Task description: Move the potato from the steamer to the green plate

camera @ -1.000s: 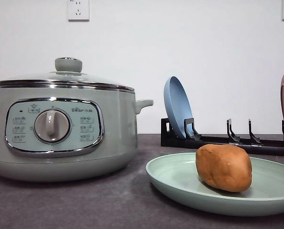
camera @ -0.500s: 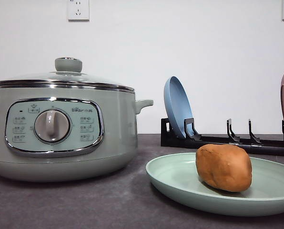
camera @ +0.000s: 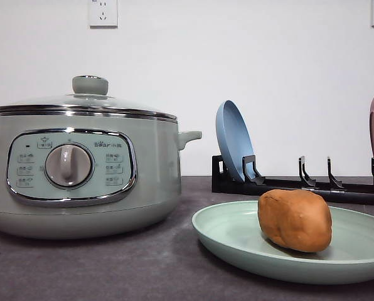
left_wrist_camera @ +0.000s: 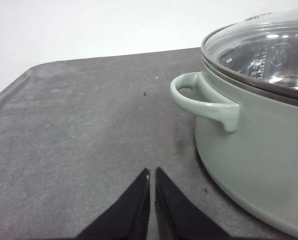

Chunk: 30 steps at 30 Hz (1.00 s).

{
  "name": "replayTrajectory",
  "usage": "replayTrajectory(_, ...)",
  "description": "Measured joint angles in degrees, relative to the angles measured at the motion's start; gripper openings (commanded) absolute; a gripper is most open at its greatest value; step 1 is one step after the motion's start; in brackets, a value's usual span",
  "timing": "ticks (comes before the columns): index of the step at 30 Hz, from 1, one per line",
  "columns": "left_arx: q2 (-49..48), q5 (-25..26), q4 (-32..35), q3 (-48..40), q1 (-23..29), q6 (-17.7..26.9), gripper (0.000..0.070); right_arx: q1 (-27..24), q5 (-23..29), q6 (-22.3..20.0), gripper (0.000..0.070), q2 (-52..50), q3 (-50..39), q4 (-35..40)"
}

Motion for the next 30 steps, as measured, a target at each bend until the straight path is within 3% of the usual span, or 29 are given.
replayTrajectory(30,0.00,0.00,0.00,0.01,0.00,0.00,0.0015,0.00,0.00,0.00,0.0000,0.00,0.00,0.01)
